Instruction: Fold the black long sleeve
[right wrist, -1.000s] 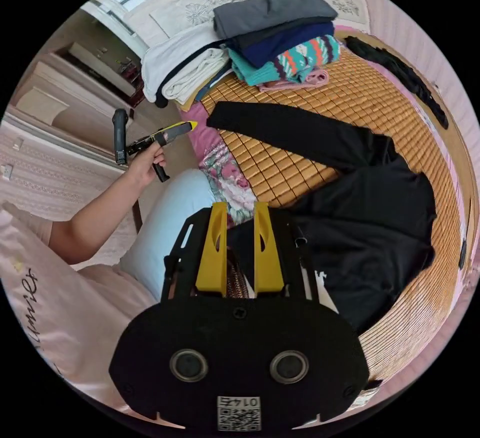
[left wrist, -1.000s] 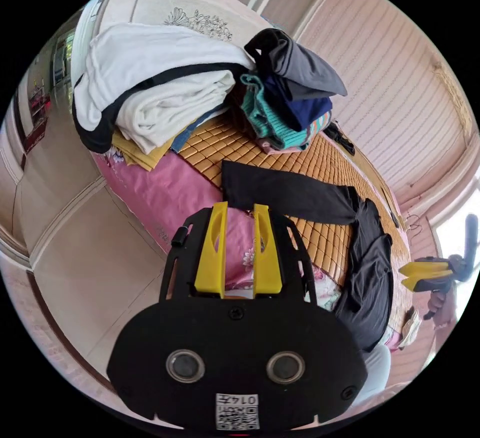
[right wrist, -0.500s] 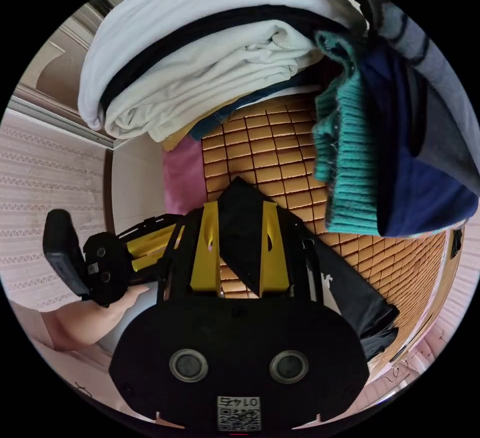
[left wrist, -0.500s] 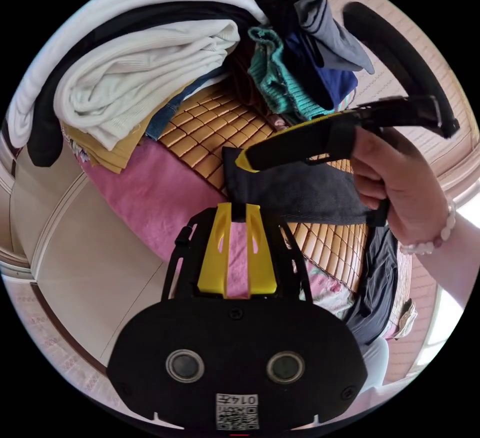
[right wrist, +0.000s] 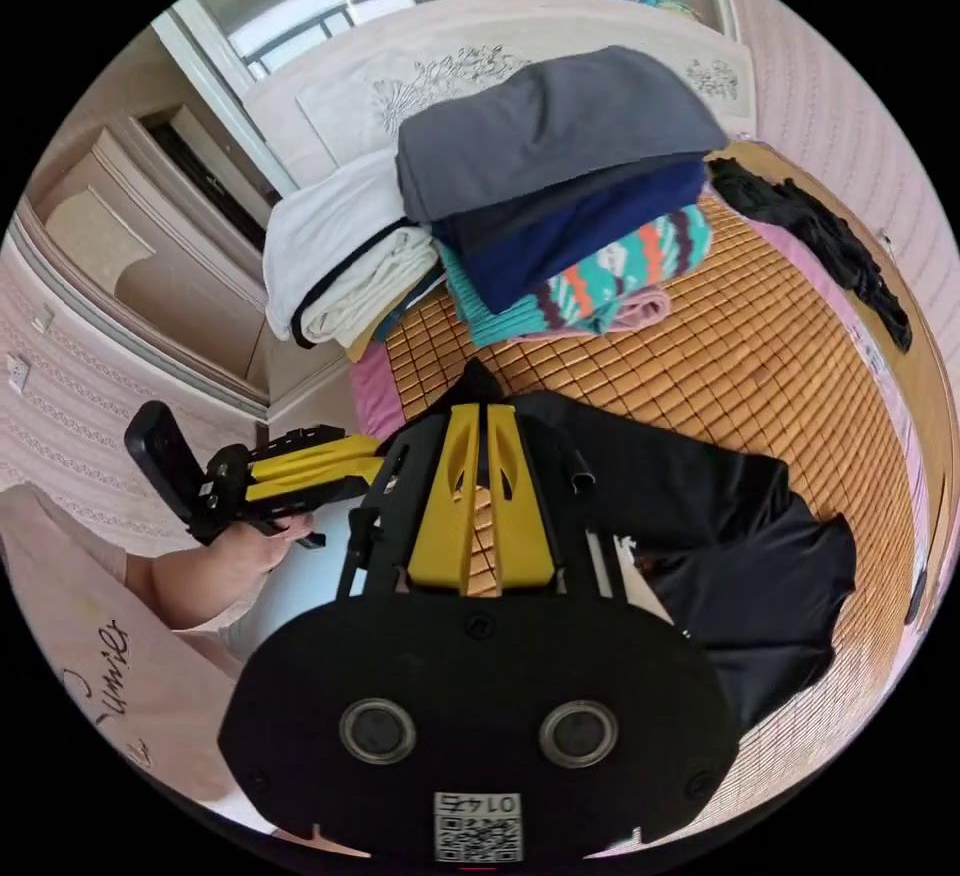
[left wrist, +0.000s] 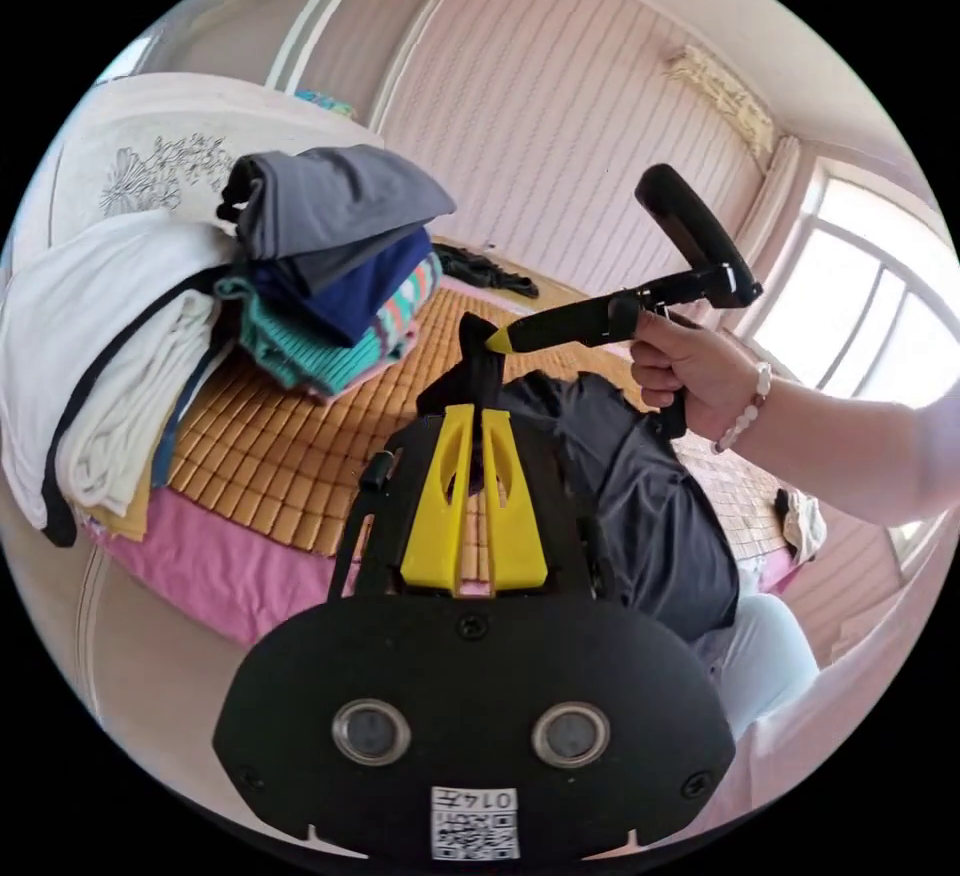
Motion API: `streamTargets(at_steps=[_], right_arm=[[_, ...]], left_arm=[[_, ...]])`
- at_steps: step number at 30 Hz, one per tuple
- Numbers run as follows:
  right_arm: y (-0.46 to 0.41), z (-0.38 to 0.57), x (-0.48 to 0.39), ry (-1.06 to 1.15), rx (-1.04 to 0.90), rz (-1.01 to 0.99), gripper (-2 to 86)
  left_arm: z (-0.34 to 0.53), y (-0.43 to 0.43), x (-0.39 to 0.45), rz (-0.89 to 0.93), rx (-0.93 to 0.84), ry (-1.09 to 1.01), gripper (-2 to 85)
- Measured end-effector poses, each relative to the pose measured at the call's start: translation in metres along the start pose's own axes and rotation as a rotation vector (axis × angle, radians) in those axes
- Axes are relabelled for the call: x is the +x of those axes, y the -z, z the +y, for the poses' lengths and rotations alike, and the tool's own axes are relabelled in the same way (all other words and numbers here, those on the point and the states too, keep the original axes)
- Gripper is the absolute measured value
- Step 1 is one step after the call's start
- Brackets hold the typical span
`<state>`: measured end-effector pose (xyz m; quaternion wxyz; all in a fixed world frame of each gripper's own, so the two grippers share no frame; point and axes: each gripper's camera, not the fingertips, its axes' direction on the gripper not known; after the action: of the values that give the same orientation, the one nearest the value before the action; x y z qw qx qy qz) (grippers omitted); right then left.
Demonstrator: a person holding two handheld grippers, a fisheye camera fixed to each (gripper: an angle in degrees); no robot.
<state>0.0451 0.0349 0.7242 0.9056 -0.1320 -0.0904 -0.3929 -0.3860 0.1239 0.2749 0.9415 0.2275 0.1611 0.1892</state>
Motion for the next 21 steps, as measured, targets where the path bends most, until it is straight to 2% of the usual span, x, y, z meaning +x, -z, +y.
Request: streamTargets(at_steps=[3, 7, 10, 16, 21], right_arm=[[0.071, 0.046, 0.028, -0.061, 0.096, 0.024, 0.3], [0.148, 0.103, 0.044, -0.092, 0.192, 0.163, 0.5], [0.191, 0.159, 0.049, -0.146, 0.312, 0.187, 0.5], [0.215, 0.306, 0.061, -0.304, 0.447, 0.185, 0.6], [0.181, 0.417, 0.081, -0.526, 0.422, 0.17, 0.6]], left_arm=[[-0.029, -0.01, 0.055, 0.133, 0.047, -0.045, -1.0], [-0.064, -0.023, 0.133, 0.2, 0.074, -0.167, -1.0], [-0.08, -0.022, 0.188, 0.25, 0.102, -0.253, -0.9], [-0.069, -0.038, 0.275, 0.415, 0.037, -0.382, -0.9], [-0.024, -0.086, 0.347, 0.505, -0.156, -0.542, -0.9]])
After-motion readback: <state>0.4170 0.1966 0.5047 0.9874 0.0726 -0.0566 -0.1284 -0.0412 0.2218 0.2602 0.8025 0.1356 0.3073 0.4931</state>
